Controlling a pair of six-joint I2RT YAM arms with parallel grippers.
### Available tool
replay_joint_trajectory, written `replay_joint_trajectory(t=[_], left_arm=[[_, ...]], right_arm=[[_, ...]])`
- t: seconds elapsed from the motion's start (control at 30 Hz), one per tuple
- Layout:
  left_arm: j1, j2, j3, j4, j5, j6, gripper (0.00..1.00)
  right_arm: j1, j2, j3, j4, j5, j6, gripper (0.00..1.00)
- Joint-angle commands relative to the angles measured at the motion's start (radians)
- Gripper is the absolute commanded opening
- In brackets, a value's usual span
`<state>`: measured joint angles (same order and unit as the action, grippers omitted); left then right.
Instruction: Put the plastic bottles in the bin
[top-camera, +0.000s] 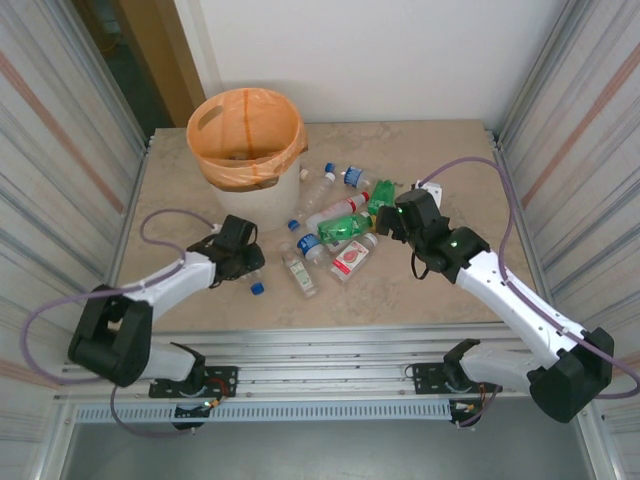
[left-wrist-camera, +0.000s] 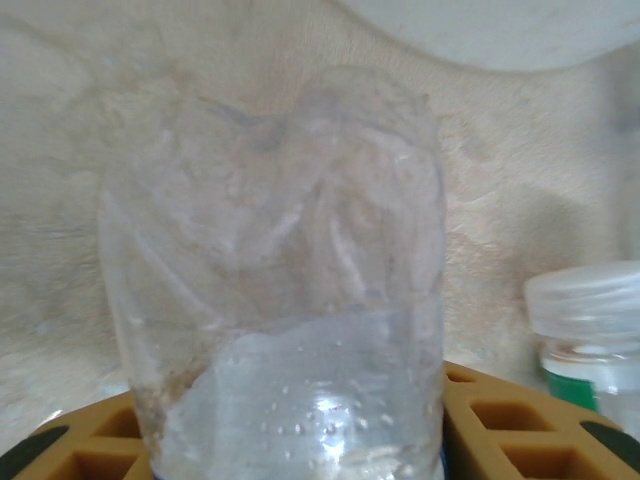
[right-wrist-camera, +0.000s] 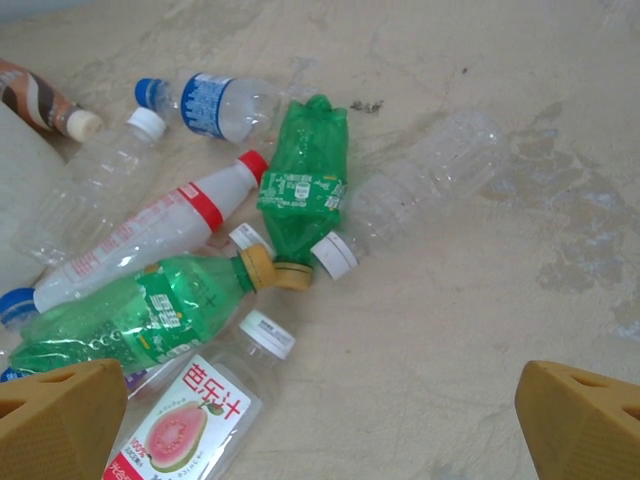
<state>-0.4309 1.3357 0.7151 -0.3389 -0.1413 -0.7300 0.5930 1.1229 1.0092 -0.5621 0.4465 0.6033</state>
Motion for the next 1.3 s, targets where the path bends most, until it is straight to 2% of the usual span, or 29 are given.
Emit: replay_joint_trajectory(t=[0.0,0.3,0.57,0.9,1.07,1.13,1.27], left_arm=[[0.006,-0.133,-0.002,-0.119,-0.078,0.013,0.32],[-0.014,-0.453,0.071,-0.260,-0.113,0.047,0.29],[-0.055,-0.542,0.222,-0.253,-0.072,0.112,0.29],[-0.057,-0.424,0.455,-0.085,-0.003,0.245,0.29],[-0.054,-0.311,0.608,-0.022,-0.030,0.335,0.29],[-0.041,-0.254,0.676,-0.009,-0.046,0.372,0.29],[0.017,-0.119,0.820,0.000,-0.011,0.405,0.29]], right_arm=[[-0.008,-0.028,-0.011,-0.006,0.022,0.035,0.98],[-0.007,-0.043,-0.020,0.014,0.011,0.033,0.98],[-0.008,-0.049,-0.031,0.016,0.014,0.045,0.98],[-0.009,-0.048,-0.031,0.021,0.024,0.053,0.98],[-0.009,-0.046,-0.032,0.015,0.051,0.071,0.98],[-0.009,-0.046,-0.032,0.012,0.065,0.082,0.98],[-0.011,-0.045,-0.030,0.007,0.072,0.090,0.98]])
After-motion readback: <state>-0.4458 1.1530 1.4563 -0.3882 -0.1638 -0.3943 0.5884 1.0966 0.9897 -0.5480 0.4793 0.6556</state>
